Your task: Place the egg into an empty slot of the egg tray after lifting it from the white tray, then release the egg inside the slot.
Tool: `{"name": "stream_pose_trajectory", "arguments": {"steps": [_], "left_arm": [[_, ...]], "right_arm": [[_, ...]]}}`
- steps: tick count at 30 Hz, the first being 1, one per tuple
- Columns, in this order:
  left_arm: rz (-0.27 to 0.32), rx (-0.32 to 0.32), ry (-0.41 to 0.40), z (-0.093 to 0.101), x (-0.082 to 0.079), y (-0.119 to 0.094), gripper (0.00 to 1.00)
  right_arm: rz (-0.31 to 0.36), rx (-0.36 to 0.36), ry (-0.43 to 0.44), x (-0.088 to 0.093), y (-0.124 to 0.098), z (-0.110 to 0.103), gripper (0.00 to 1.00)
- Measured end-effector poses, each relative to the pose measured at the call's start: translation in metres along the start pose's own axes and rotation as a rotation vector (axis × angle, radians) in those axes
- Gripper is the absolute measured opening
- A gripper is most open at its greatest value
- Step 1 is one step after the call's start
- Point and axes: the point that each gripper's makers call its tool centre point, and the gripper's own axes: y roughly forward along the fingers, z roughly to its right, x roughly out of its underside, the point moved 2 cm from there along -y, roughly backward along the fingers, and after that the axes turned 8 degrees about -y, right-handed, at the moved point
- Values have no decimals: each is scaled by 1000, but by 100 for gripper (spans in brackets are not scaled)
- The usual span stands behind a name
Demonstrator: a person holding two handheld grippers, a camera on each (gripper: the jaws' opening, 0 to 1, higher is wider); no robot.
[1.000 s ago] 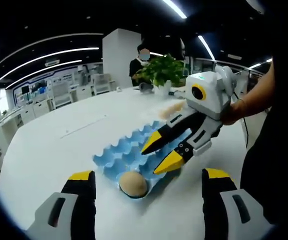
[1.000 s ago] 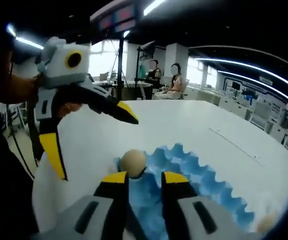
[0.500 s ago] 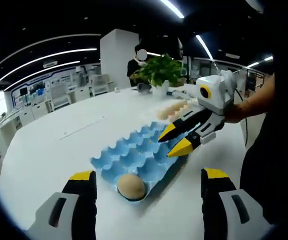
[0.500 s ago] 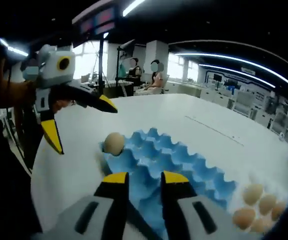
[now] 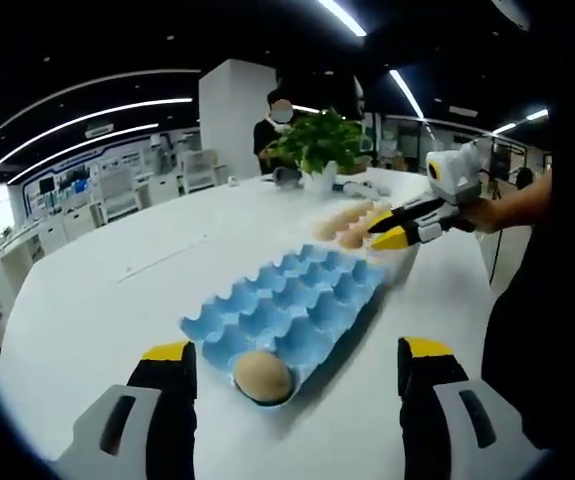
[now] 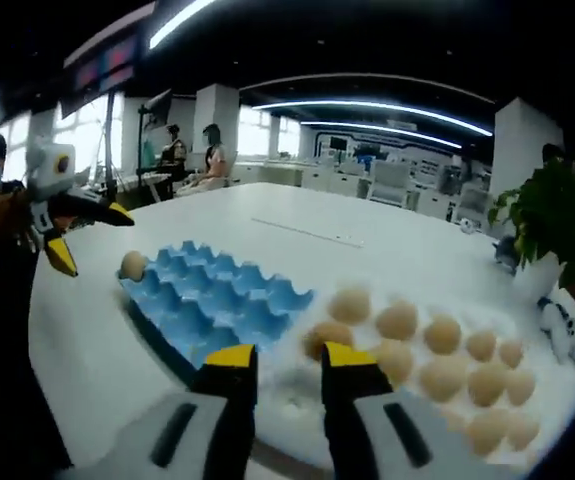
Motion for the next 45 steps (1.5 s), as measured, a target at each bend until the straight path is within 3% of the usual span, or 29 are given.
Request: {"name": "stream_pose_trajectory", "arguments": {"steps": [2, 4, 9, 14, 15, 19, 32, 39, 45], "left_arm": [[-2, 1, -3, 0, 1, 0, 84], [-10, -2, -4, 0, 3, 0, 84], [-25, -21, -10, -4, 5, -1, 81], [-53, -46, -8, -9, 7, -2, 76], [-47, -47, -27, -9, 5, -2, 76], [-6, -27, -81, -6, -4, -4, 76], [-21, -24, -75, -7, -2, -2, 79], [-1, 28, -131, 1, -3, 0, 95], [10, 37, -140, 3, -7, 1, 100]], "right_arm": [[8, 34, 34, 3, -6, 10, 25], [-29, 71, 16, 13, -9, 20, 25], [-65, 126, 90, 27, -11, 34, 25], [-129, 105, 139, 40, -8, 29, 26], [-106, 109, 85, 37, -7, 30, 26], [-114, 106, 120, 39, -6, 30, 26], [-107, 95, 88, 40, -3, 31, 26], [-107, 85, 86, 39, -2, 31, 26], [-109, 85, 83, 39, -2, 31, 26]]}}
